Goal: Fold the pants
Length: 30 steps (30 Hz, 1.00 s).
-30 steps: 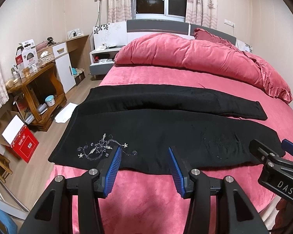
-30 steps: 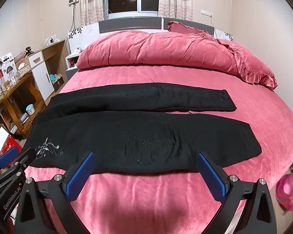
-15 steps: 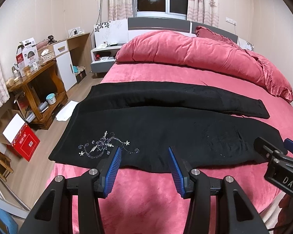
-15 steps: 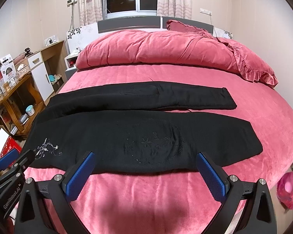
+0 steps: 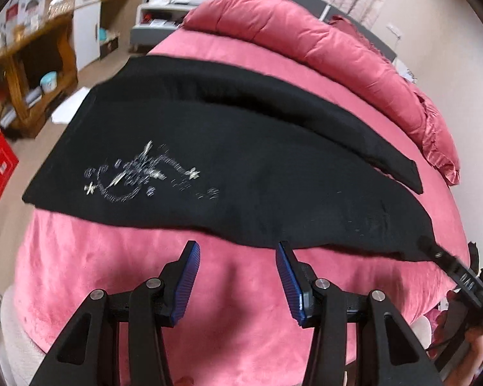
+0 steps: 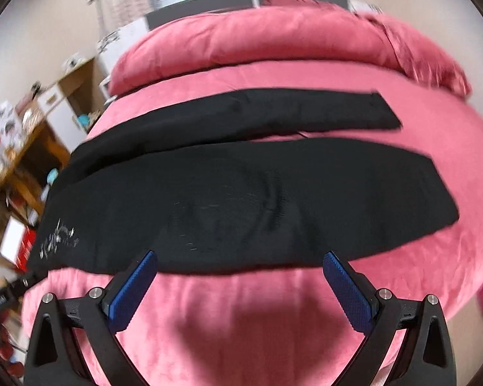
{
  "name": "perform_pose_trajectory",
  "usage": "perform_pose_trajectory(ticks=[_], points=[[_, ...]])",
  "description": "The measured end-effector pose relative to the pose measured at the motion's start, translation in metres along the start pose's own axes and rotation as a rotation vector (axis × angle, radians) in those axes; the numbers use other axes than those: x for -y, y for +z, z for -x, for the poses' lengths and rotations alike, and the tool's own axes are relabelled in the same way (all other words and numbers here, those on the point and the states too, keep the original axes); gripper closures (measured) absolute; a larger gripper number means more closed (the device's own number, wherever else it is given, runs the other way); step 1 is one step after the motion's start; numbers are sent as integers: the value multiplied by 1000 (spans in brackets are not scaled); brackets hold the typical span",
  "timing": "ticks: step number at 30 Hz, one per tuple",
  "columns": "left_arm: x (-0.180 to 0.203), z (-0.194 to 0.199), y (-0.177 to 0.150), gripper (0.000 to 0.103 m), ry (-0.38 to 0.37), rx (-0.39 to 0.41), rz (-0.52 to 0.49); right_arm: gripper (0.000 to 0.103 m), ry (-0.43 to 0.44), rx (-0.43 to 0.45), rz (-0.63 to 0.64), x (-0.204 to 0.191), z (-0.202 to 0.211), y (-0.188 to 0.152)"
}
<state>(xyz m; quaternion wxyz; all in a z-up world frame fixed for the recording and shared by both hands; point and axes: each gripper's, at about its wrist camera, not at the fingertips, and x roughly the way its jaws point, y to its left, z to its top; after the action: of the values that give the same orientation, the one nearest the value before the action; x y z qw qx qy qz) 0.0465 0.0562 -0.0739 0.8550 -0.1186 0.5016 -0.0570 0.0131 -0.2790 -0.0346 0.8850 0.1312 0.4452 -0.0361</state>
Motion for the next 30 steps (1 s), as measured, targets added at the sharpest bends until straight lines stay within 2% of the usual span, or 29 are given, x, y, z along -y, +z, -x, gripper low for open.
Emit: perform_pose_trajectory(ticks=[2,6,9,10,13,15,18,20,24,26,28,30], points=[[-17,-7,2,53,-4,13,26,0,31,2,-99,33,-6,0],[-53,-16,4,53,-53,10,156,3,106,23,-306,95,-9,-6],[-85,-23,1,53,-52,44,256,18,149,11,-484,141,-18,-15],[-90,-23,0,53,-42,51,265,21,171,12,-556,159,-22,-20],[-108,-28,-6,53,-24,80,301,25,215,31,-665,188,-30,-30],[-118,-31,-11,53,-59,90,351,28,236,31,-703,201,-36,-34],[-134,-37,-15,53,-122,105,423,43,301,52,-791,220,-50,-42],[-143,-45,-11,53,-168,121,453,49,331,81,-819,228,-54,-45],[-166,-52,-16,53,-262,133,538,58,367,113,-811,234,-61,-44],[-176,-57,-19,53,-315,135,580,67,357,110,-779,232,-64,-45],[-175,-61,-12,52,-351,134,600,81,346,111,-765,235,-69,-44],[-178,-61,-11,50,-369,133,607,86,372,129,-779,244,-69,-53]])
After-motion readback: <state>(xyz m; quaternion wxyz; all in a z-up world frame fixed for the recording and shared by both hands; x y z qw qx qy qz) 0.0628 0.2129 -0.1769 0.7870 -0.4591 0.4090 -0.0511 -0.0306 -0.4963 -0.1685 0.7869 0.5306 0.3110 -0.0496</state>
